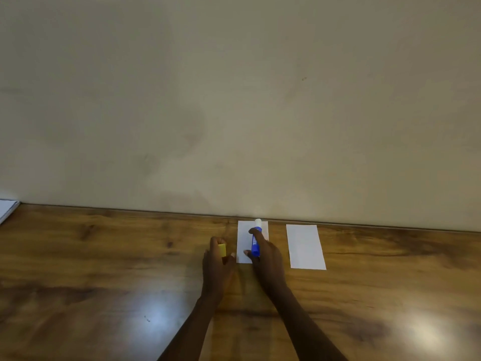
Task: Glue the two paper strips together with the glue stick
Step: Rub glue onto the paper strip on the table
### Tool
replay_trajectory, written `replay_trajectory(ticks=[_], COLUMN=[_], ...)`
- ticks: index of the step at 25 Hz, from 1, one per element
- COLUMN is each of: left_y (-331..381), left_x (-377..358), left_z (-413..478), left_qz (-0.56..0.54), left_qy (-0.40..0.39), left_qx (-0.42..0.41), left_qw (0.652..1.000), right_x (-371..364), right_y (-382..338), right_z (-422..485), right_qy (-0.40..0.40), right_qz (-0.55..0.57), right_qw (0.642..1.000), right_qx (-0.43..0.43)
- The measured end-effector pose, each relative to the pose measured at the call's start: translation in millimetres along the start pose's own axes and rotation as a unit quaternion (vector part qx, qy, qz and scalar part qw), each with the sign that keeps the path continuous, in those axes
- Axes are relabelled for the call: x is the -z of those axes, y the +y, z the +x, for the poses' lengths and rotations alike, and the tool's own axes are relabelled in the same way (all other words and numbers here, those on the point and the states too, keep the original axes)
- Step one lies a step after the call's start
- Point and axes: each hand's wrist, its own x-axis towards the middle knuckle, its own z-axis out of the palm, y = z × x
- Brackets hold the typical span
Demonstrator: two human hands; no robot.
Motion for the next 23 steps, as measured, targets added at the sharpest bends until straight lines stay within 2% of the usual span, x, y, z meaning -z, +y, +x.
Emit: replay_trajectory(ticks=[3,5,9,11,12,14,15,17,18,20,21,23], left_y=[-9,-15,-25,-27,-27,-27,-28,-32,-34,-36,-37,-36], left_x=[3,2,-8,-11,-11,-11,-11,-12,-12,-12,-11,-10], left_z=[-11,-18,-35,-42,-44,-45,-46,-50,-53,-58,-58,-58], left_qz=[-0.011,0.013,0.174,0.202,0.210,0.220,0.223,0.227,0.234,0.253,0.257,0.257], left_qy=[0.029,0.043,0.053,0.060,0.062,0.074,0.083,0.095,0.096,0.097,0.097,0.094], left_qx=[0.010,0.008,-0.018,-0.057,-0.068,-0.066,-0.059,-0.054,-0.060,-0.075,-0.075,-0.064], left_qw=[0.999,0.999,0.983,0.976,0.973,0.970,0.970,0.968,0.966,0.960,0.959,0.960], right_x=[8,16,34,37,36,29,24,14,11,6,6,8], right_y=[14,24,35,31,27,19,14,8,8,10,11,11], right_z=[-20,-35,-53,-55,-55,-52,-50,-47,-47,-45,-44,-42], right_qy=[-0.045,-0.086,-0.140,-0.095,-0.039,0.083,0.118,0.113,0.085,0.020,0.011,0.041], right_qz=[0.033,0.013,-0.035,-0.018,0.008,0.123,0.210,0.344,0.372,0.369,0.350,0.326], right_qw=[0.998,0.996,0.988,0.994,0.997,0.988,0.971,0.931,0.923,0.928,0.936,0.944], right_qx=[0.006,0.016,0.047,0.060,0.064,0.038,0.008,-0.046,-0.058,-0.049,-0.037,-0.018])
